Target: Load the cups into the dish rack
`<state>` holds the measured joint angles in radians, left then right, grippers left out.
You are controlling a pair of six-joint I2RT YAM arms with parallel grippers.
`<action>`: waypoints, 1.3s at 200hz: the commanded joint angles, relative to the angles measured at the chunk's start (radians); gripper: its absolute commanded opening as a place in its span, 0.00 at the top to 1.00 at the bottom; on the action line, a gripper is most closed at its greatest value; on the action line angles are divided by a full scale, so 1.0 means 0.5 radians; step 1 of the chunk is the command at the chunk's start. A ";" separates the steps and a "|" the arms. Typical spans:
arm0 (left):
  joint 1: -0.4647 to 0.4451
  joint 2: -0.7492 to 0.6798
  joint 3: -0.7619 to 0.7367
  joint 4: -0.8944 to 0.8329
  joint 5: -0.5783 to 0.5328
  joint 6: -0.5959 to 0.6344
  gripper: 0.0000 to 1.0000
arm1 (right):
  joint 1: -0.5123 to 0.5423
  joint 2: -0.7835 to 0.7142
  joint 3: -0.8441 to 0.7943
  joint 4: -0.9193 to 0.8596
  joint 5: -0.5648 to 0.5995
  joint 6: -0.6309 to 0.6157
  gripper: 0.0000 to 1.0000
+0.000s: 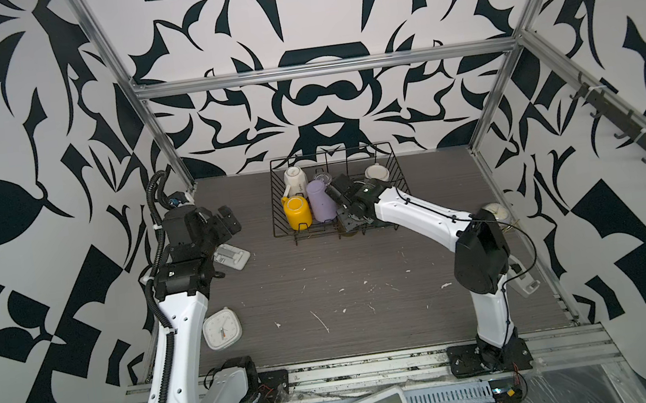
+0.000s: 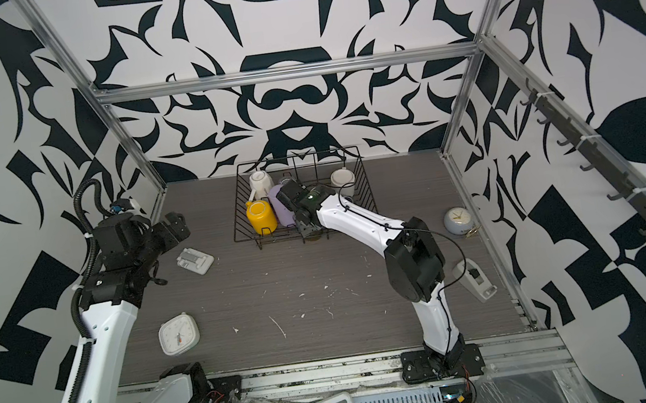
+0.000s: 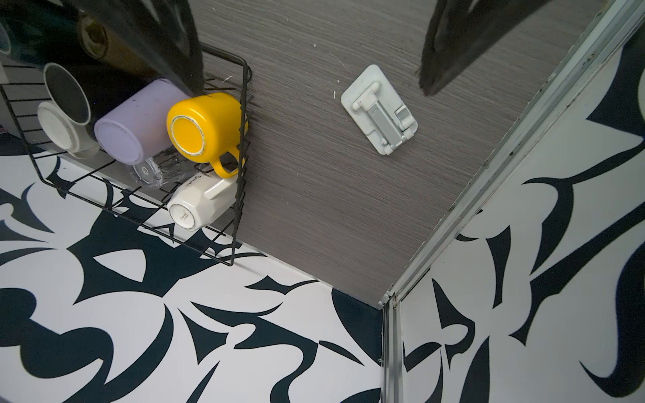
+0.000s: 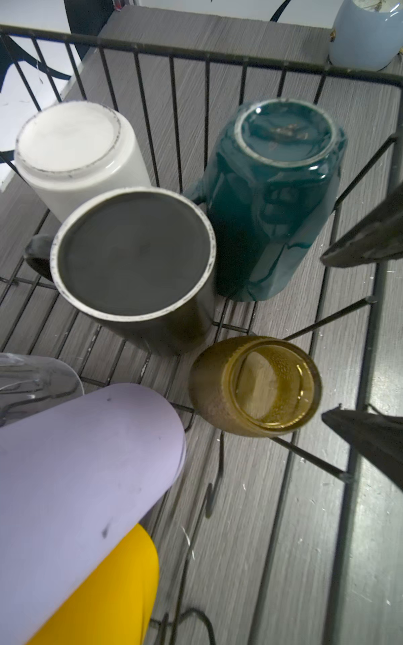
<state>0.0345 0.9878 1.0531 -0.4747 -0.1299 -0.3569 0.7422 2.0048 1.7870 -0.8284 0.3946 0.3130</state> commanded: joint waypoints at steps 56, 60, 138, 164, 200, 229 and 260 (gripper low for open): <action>0.034 -0.046 -0.060 0.021 0.039 -0.044 0.01 | 0.015 0.034 0.101 0.074 0.116 -0.011 0.33; 0.033 -0.046 -0.060 0.020 0.040 -0.044 0.01 | 0.013 0.040 0.107 0.076 0.121 -0.010 0.33; 0.055 -0.046 -0.071 0.014 0.057 -0.050 0.01 | 0.011 0.173 0.193 0.092 0.184 -0.014 0.33; 0.060 -0.046 -0.074 0.011 0.066 -0.053 0.01 | 0.007 0.208 0.211 0.095 0.211 -0.013 0.33; 0.072 -0.050 -0.074 0.009 0.073 -0.057 0.01 | 0.000 0.256 0.238 0.098 0.250 -0.014 0.33; 0.075 -0.049 -0.076 0.008 0.079 -0.059 0.01 | -0.012 0.294 0.267 0.098 0.276 -0.016 0.33; 0.081 -0.046 -0.079 0.008 0.085 -0.059 0.01 | -0.020 0.325 0.296 0.098 0.323 -0.023 0.33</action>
<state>0.0692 0.9768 1.0241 -0.4751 -0.1028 -0.3748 0.7391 2.1448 1.9114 -0.7574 0.5297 0.3103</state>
